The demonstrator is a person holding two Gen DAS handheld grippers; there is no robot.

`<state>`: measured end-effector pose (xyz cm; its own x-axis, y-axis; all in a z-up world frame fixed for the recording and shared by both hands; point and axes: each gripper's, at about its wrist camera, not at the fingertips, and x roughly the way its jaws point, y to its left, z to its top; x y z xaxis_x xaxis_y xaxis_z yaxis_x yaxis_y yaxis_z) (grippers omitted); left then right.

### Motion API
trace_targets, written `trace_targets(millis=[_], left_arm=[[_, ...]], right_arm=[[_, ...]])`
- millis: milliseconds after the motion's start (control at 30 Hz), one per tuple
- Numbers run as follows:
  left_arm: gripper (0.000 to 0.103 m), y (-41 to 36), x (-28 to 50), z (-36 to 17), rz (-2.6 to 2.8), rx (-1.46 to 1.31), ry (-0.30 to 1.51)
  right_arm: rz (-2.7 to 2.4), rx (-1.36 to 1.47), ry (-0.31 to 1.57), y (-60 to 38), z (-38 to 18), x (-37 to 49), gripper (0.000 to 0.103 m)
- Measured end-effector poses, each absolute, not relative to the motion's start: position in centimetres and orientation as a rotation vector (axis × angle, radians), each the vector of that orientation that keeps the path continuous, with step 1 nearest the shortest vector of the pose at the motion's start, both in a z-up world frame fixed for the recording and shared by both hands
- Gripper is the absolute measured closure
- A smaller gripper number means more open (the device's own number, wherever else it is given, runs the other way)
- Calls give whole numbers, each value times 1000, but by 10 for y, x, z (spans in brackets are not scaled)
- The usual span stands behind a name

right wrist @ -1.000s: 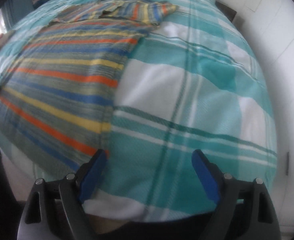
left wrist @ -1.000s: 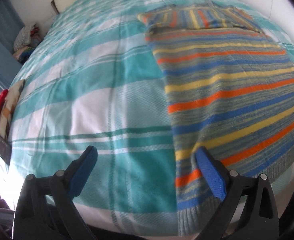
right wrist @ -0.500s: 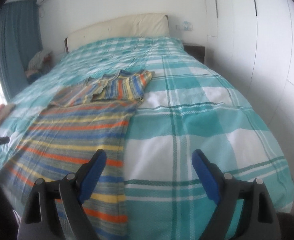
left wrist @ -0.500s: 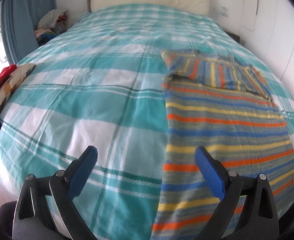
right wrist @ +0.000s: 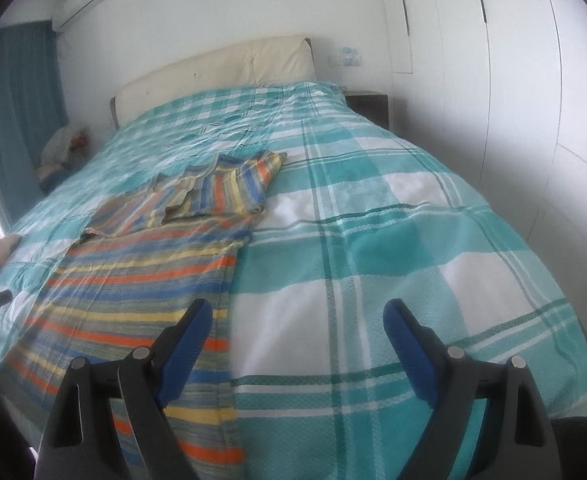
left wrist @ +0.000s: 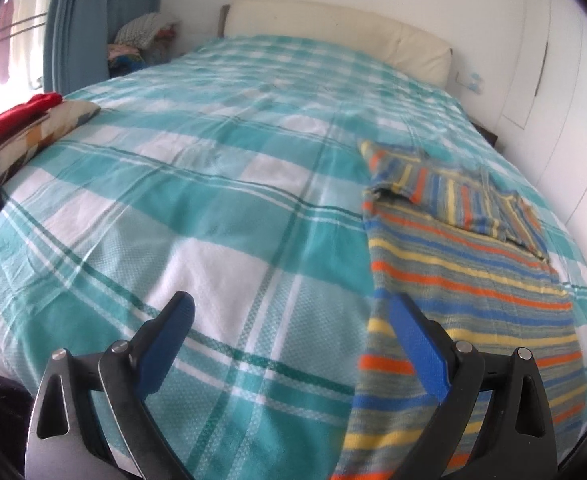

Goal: Fold small clothes

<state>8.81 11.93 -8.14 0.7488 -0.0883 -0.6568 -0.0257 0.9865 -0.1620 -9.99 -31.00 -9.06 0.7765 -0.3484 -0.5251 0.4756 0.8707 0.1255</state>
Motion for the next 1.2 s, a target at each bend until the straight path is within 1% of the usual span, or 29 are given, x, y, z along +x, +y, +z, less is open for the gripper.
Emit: trace_targets(millis=[333,700,1200], left_arm=[[5,125,88,-85,-22,-187,741],[5,124,88,-87,-17,-180,755],[5,123,89,-88,-14,-171,758]], right_arm=[[-479,353,495,-326,-93,-107,17],[-472,294,508,-319,-92,-102,17],[-470,286,510,-318,-93,-101,17]])
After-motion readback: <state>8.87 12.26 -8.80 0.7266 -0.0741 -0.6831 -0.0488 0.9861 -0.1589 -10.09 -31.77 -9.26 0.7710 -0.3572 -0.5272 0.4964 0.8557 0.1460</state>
